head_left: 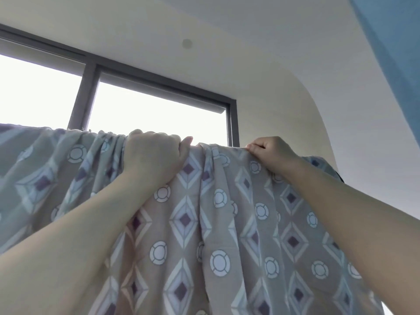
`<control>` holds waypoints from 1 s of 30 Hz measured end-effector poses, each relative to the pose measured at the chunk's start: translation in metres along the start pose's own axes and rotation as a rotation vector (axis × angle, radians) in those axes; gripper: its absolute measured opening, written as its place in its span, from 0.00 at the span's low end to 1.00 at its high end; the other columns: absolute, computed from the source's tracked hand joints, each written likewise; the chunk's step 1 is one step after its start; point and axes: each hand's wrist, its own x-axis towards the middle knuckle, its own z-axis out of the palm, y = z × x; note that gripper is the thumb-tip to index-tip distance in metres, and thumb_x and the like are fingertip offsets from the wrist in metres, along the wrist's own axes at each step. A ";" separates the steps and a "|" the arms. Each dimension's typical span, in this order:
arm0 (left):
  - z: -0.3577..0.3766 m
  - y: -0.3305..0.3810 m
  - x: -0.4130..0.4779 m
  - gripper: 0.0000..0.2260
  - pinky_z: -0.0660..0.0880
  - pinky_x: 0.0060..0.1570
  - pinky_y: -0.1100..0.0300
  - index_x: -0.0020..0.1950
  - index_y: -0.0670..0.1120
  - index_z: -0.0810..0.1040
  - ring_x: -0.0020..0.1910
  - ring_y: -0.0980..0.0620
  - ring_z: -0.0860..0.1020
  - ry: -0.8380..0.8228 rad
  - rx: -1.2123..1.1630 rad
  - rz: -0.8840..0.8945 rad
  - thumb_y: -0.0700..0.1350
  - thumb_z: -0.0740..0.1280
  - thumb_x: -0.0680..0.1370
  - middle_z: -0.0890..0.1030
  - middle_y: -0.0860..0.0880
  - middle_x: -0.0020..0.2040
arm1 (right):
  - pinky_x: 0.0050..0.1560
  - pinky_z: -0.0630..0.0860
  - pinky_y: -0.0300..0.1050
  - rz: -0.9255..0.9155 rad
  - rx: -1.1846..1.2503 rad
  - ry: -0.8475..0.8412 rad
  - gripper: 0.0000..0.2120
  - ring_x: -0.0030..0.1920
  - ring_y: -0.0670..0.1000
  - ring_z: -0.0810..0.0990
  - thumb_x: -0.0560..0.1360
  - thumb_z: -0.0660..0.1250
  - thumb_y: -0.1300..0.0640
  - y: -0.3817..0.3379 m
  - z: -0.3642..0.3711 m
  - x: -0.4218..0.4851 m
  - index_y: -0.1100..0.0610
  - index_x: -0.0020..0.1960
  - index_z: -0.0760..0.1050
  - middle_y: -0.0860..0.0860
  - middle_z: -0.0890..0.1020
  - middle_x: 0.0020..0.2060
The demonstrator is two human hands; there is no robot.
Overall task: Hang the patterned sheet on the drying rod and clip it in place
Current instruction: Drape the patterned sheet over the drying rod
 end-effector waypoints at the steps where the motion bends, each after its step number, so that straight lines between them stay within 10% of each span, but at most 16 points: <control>1: 0.000 -0.006 -0.001 0.28 0.62 0.43 0.55 0.34 0.43 0.76 0.30 0.47 0.70 0.006 0.003 -0.002 0.56 0.45 0.81 0.75 0.47 0.29 | 0.56 0.72 0.50 0.035 -0.058 0.015 0.16 0.54 0.60 0.78 0.79 0.60 0.53 0.005 -0.005 0.001 0.65 0.50 0.79 0.59 0.82 0.50; 6: -0.006 -0.027 -0.006 0.28 0.59 0.40 0.56 0.33 0.42 0.77 0.29 0.48 0.70 0.042 0.026 -0.032 0.54 0.47 0.80 0.74 0.47 0.27 | 0.58 0.66 0.48 0.217 -0.399 0.122 0.14 0.58 0.59 0.74 0.79 0.56 0.55 0.019 -0.024 0.000 0.55 0.54 0.79 0.55 0.81 0.55; 11: -0.009 -0.018 -0.004 0.26 0.60 0.44 0.55 0.37 0.42 0.79 0.31 0.47 0.71 0.024 0.017 -0.048 0.54 0.49 0.81 0.72 0.48 0.29 | 0.50 0.67 0.46 -0.136 -0.087 -0.063 0.18 0.43 0.52 0.75 0.80 0.55 0.50 -0.033 0.017 -0.009 0.59 0.41 0.76 0.50 0.80 0.38; 17: -0.011 -0.041 -0.007 0.26 0.60 0.39 0.56 0.29 0.43 0.73 0.26 0.48 0.69 0.052 0.065 -0.003 0.53 0.48 0.80 0.69 0.49 0.24 | 0.43 0.67 0.43 -0.032 0.030 0.001 0.19 0.43 0.53 0.75 0.79 0.60 0.50 -0.020 0.012 -0.002 0.65 0.44 0.79 0.55 0.80 0.39; 26: -0.018 0.009 0.009 0.20 0.64 0.56 0.50 0.53 0.45 0.74 0.48 0.47 0.74 -0.170 -0.133 0.064 0.51 0.45 0.81 0.77 0.46 0.47 | 0.62 0.63 0.51 -0.162 -0.047 -0.057 0.18 0.52 0.51 0.76 0.81 0.52 0.49 -0.055 0.034 -0.014 0.55 0.49 0.79 0.49 0.82 0.48; 30: -0.008 0.022 0.009 0.23 0.64 0.51 0.53 0.53 0.45 0.75 0.46 0.46 0.76 -0.156 -0.068 0.100 0.54 0.43 0.82 0.80 0.46 0.47 | 0.52 0.65 0.47 -0.116 -0.103 -0.053 0.17 0.47 0.51 0.74 0.81 0.52 0.49 -0.031 0.015 -0.015 0.52 0.39 0.74 0.49 0.79 0.41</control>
